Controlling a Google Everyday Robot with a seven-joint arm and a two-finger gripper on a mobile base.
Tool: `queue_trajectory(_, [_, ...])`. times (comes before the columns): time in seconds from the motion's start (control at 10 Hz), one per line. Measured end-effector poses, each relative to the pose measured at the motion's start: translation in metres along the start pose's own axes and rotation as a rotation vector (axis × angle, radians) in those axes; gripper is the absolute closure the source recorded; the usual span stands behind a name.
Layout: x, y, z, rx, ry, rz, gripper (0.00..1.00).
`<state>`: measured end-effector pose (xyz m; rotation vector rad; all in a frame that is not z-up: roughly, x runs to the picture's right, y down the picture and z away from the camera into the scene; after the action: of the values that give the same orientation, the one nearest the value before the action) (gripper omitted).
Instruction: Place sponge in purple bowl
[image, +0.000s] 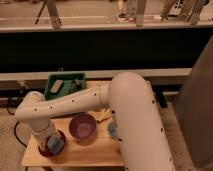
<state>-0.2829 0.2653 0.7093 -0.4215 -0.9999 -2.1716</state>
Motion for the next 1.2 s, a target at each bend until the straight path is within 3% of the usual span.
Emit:
queue_trajectory(0.3, [0.000, 0.008, 0.006, -0.031, -0.003, 0.009, 0.35])
queue_trajectory(0.4, [0.001, 0.009, 0.008, -0.038, -0.003, 0.010, 0.41])
queue_trajectory(0.8, [0.002, 0.013, 0.014, -0.048, -0.001, 0.008, 0.82])
queue_trajectory(1.2, [0.001, 0.017, 0.010, -0.042, 0.024, 0.011, 0.98])
